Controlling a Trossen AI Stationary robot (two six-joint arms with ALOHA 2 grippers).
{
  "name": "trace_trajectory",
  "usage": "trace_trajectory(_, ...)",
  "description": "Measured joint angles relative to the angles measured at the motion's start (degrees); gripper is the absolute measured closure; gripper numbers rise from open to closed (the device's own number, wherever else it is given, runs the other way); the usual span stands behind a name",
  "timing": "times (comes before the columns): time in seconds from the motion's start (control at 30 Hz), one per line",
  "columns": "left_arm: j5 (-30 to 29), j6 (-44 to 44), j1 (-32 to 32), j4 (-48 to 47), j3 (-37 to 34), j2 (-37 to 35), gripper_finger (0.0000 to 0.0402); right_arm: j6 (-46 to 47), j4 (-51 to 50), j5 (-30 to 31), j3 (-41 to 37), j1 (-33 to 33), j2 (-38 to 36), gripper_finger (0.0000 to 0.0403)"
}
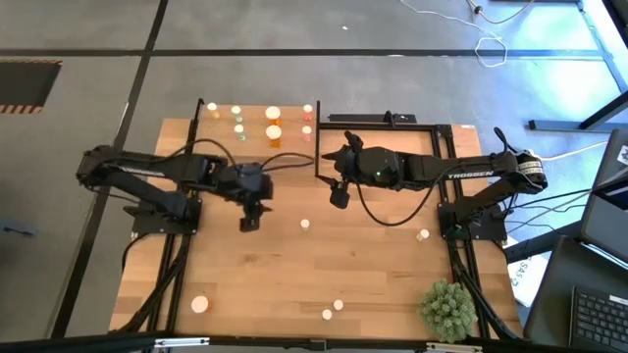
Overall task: Pick and place medicine bottles onto shelf by color
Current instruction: Put the left small yellow pill on the shelf aligned with the yellow pill on the shelf
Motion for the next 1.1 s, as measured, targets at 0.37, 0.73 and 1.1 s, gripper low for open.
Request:
trace_trajectory(0.37,2.04,1.07,-2.04,27.35,-18.68,-1.31,0.0250,0.00,0.53,0.02,0.07,0.00,-0.02,0.0142)
trace_trajectory(0.73,0.94,-4.52,-2.61,51.03,-29.03,1.94,0.0250,0.00,0.75,0.00,0.07,0.00,-0.02,0.0142)
trace_trajectory(1.1,-1.42,-4.36,-4.07,60.34,-29.30,12.95,0.0250,0.00,0.77,0.00,0.07,0.00,0.00,0.0142)
